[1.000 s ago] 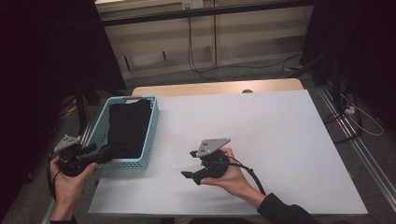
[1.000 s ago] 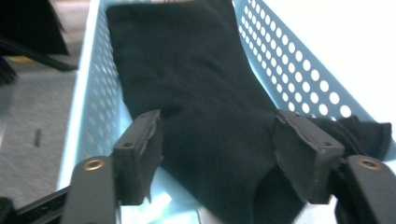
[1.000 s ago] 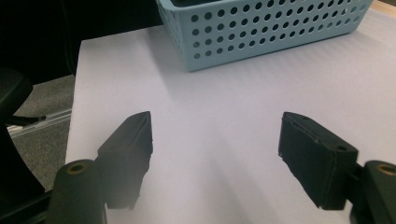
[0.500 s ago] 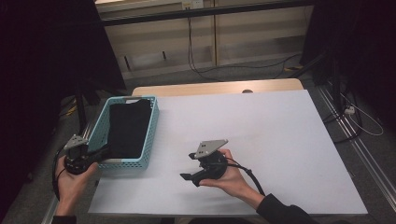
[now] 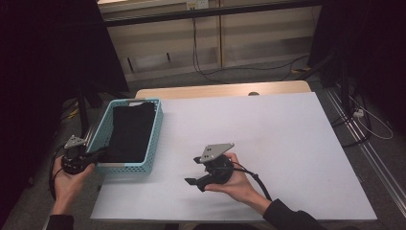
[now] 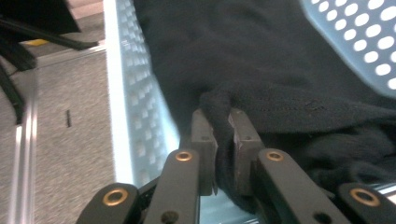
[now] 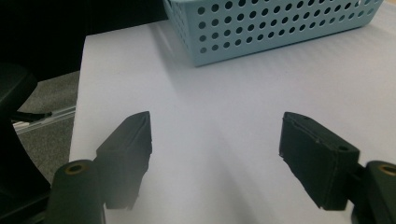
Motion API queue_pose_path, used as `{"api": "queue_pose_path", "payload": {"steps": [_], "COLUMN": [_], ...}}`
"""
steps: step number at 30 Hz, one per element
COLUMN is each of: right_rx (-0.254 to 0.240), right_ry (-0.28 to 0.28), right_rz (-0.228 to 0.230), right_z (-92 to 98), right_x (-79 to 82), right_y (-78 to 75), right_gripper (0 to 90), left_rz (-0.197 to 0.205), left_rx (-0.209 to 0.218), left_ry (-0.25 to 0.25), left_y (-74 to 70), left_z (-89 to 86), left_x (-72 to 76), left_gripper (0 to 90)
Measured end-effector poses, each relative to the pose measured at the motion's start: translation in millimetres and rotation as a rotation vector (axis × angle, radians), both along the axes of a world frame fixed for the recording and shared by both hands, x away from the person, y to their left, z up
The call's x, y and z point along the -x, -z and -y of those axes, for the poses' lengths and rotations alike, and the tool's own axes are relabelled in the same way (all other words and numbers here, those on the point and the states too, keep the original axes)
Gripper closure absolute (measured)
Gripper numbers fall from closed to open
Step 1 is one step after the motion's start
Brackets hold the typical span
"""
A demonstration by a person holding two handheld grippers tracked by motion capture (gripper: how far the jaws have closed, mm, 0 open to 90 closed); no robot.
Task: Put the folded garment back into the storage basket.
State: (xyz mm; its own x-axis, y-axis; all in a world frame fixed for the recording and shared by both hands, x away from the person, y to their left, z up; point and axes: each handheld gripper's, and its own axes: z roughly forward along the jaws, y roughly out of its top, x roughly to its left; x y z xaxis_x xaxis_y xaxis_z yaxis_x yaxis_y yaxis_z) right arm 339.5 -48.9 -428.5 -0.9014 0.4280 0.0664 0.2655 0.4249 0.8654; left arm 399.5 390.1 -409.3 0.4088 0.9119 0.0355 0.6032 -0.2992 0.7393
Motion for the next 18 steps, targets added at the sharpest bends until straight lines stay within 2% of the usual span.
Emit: {"api": "queue_pose_path", "payload": {"steps": [2,4,8,12,14,16,18], "right_rx": [0.0,0.0,-0.002,-0.005,-0.008,-0.009,-0.008], "right_ry": [-0.001,-0.001,0.002,0.006,0.009,0.012,0.011], "right_rz": [-0.001,-0.002,-0.002,0.001,-0.002,-0.004,-0.006], "right_z": [0.0,0.0,0.6,2.2,3.0,3.1,3.0], "right_x": [-0.2,-0.4,-0.4,-1.5,-3.2,-4.4,-4.6], "right_y": [0.4,0.6,0.5,0.6,0.8,1.5,1.8], "right_gripper": [25.3,25.4,25.3,25.2,25.2,25.1,25.1], "left_rz": [-0.008,-0.011,0.0,0.028,0.041,0.051,0.066], "left_rx": [-0.006,-0.01,0.011,0.032,0.026,0.039,0.059], "left_ry": [0.029,0.037,0.027,0.036,0.021,0.008,-0.004], "left_y": [1.3,2.7,2.7,1.1,0.0,-1.1,-3.2], "left_z": [0.5,3.0,2.9,3.0,3.3,3.5,3.8], "left_x": [0.6,1.8,2.3,5.2,6.1,6.5,6.9], "left_gripper": [83.1,82.8,80.5,68.3,60.3,54.5,43.5]}}
